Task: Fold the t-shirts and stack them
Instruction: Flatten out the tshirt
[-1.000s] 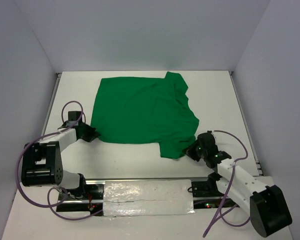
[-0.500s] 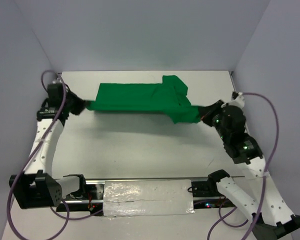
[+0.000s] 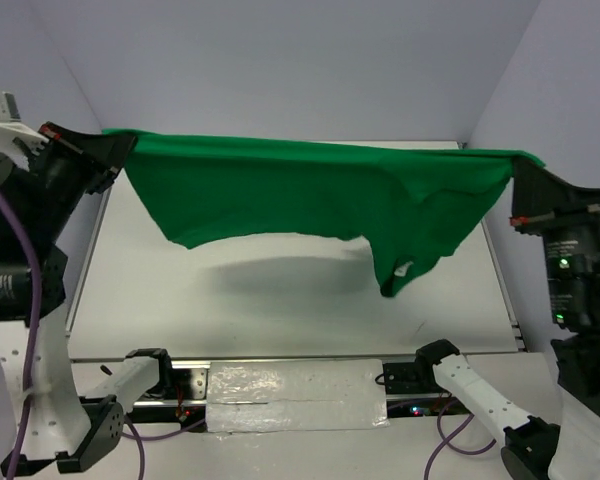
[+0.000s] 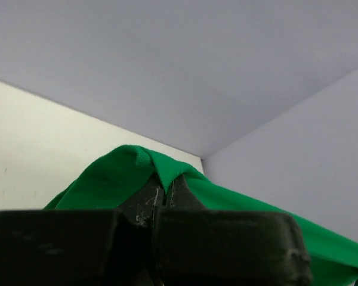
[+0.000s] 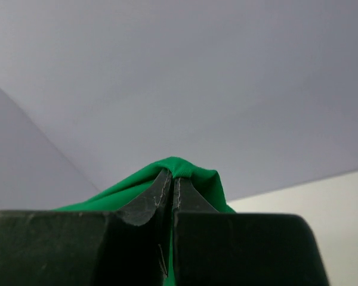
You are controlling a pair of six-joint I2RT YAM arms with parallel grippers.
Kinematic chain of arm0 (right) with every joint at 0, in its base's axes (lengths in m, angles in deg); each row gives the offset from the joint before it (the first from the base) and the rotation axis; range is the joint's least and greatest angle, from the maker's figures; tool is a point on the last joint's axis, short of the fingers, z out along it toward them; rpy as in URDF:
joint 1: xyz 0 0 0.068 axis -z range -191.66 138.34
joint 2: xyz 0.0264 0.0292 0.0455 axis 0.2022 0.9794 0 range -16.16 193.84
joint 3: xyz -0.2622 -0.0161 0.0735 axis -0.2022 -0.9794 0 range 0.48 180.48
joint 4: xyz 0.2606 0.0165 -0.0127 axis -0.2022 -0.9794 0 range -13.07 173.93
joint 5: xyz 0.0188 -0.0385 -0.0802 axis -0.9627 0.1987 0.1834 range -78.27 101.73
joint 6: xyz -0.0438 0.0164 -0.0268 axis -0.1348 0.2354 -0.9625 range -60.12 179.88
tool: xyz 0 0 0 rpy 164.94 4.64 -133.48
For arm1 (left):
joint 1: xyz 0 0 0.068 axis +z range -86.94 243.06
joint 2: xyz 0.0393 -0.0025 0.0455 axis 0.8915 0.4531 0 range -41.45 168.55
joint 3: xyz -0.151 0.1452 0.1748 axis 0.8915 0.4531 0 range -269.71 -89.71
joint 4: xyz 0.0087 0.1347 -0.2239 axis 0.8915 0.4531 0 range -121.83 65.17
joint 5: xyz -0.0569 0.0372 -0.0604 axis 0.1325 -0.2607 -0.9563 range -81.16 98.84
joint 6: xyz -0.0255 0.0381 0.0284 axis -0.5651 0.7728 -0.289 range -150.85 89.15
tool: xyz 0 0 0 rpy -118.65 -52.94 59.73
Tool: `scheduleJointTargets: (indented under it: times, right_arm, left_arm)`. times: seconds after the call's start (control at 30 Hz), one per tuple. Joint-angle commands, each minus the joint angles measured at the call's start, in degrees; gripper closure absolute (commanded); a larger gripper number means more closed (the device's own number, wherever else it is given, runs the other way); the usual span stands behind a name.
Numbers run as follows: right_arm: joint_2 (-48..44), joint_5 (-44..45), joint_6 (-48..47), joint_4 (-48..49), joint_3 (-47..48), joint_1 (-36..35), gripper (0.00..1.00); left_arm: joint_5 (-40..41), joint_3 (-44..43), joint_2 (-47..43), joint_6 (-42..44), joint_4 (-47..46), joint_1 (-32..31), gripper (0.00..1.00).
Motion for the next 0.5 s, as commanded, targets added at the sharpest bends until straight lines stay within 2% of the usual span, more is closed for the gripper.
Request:
scheduleJointTargets:
  times: [0.0, 0.2, 0.3, 0.47]
  right_arm:
    - [-0.5, 4.5, -5.5, 1.6, 6.7, 0.5, 1.0]
    - [-0.3, 3.6, -7.5, -0.4, 15.7, 0.4, 1.0]
    - [0.0, 5.5, -9.1, 0.3, 14.2, 0.4, 1.0]
    - [3.4, 9.1, -11.0, 2.0, 5.0, 0.5, 1.0]
  left_arm:
    - [3.3, -5.2, -1.4, 2.9, 2.0, -1.0, 1.0]
    - [3.1, -8.8, -4.5, 2.0, 2.1, -2.3, 1.0]
    - [1.7, -8.1, -4.9, 1.6, 1.9, -2.4, 1.0]
    - [3.7, 1.8, -4.9, 2.8, 2.4, -2.5, 1.0]
